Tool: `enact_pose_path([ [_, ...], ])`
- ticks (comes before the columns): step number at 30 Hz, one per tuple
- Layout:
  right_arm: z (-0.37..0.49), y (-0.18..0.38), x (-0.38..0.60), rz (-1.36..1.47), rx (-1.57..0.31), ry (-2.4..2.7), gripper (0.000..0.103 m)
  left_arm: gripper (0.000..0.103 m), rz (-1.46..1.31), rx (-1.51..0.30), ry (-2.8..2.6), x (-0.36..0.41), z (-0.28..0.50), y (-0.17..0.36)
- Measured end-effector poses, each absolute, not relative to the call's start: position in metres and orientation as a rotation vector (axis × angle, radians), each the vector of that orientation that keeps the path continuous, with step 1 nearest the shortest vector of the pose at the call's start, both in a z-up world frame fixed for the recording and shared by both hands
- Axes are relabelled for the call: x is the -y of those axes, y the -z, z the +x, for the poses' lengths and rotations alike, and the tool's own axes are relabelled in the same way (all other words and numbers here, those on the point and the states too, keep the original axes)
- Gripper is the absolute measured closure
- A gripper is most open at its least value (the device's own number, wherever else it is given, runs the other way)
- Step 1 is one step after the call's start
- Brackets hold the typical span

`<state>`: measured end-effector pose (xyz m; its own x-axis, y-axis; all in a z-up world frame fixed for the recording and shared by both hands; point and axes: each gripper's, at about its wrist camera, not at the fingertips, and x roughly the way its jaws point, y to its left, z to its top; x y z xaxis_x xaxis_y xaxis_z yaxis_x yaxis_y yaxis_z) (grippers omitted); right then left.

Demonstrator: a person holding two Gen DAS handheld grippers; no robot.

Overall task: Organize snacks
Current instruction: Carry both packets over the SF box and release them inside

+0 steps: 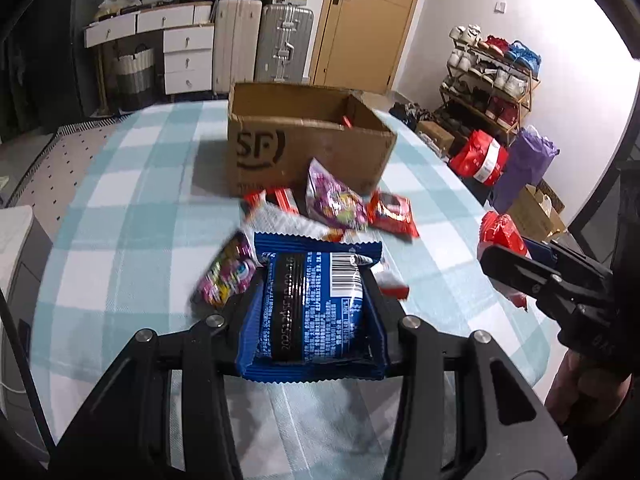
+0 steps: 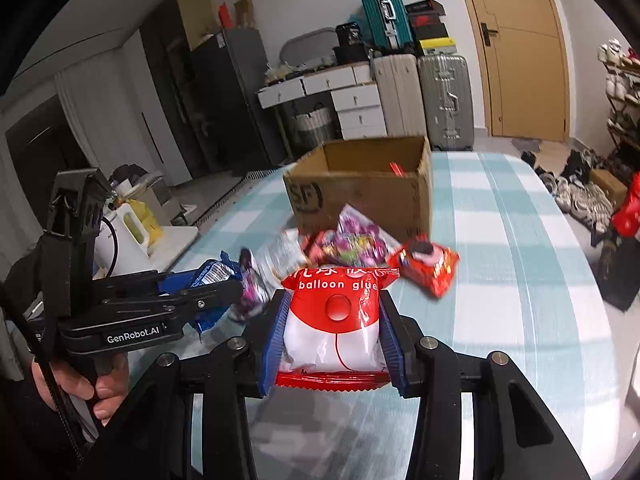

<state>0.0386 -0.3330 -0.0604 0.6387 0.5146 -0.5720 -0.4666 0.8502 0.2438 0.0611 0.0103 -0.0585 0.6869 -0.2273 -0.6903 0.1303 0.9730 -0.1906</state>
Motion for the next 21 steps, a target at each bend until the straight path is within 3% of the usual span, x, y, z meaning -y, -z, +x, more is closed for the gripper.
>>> enact_pose_path([
  [21,0.131,-0.022,0.306,0.014,-0.586,-0.646,0.06,0.062,-0.095,-0.716,0.216,-0.027,0.158,-0.033],
])
